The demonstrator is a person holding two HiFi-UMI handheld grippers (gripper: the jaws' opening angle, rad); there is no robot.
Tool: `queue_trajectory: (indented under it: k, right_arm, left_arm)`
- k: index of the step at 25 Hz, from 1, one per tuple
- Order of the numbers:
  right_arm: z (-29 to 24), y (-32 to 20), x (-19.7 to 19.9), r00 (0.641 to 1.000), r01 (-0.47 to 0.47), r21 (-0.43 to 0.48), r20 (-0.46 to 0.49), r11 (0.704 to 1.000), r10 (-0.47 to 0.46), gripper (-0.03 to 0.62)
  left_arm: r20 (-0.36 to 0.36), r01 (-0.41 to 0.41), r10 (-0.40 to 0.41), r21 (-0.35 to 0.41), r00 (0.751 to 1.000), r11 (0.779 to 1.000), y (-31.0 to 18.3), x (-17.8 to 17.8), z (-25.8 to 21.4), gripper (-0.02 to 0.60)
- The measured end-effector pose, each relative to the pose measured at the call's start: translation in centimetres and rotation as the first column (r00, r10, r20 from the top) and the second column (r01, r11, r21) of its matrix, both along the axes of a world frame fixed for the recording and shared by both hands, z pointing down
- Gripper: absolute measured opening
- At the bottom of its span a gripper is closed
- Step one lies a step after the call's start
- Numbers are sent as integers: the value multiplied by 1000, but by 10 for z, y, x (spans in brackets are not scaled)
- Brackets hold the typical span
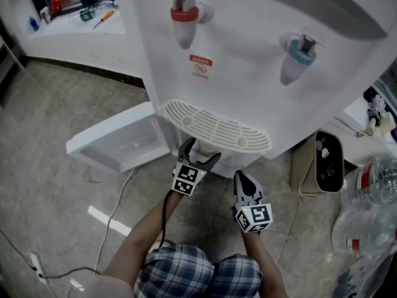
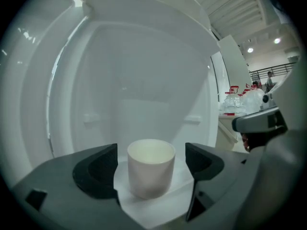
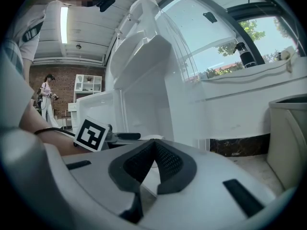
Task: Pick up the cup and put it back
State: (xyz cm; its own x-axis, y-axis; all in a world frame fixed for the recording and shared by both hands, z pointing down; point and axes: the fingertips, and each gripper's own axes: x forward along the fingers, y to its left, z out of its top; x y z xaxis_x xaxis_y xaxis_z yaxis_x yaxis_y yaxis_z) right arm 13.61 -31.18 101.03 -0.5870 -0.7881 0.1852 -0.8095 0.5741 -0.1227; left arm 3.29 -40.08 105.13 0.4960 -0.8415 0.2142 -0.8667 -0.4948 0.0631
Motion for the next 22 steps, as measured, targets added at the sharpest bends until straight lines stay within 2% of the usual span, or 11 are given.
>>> queue_trajectory:
  k: [6, 11, 12, 14, 15, 16, 18, 22]
  right_arm:
    - [-28, 11, -1, 999, -24, -16, 29, 1000, 24, 11]
    - [-88, 37, 6, 996, -78, -58, 30, 995, 80, 11]
    - [-105, 43, 10, 995, -91, -67, 29, 994, 93, 12]
    - [-142, 54, 19, 992, -118, -88, 30, 989, 121, 12]
    - [-163, 60, 24, 991, -128, -95, 32, 987, 131, 12]
    - [-185, 66, 28, 990, -135, -101, 35, 986, 139, 12]
    - [-231, 78, 32, 988, -145, -104, 41, 984, 150, 12]
    - [-341, 100, 40, 988, -144, -103, 32, 984, 148, 14]
  left_arm:
    - [-25, -37, 37, -1, 999, 999, 38, -11, -50, 422]
    - [-50, -28, 27, -22, 998, 999, 78, -36, -124, 406]
    - [-50, -14, 12, -30, 999, 999, 87, -44, -142, 379]
    - [-53, 20, -23, -51, 998, 999, 105, -57, -182, 269]
    - [-61, 36, -39, -55, 997, 998, 114, -61, -206, 246]
    - [-70, 51, -55, -55, 996, 997, 123, -66, -231, 197]
    - [-75, 81, -85, -51, 994, 995, 138, -77, -283, 176]
    - [-65, 135, -138, -54, 988, 989, 164, -92, -394, 70]
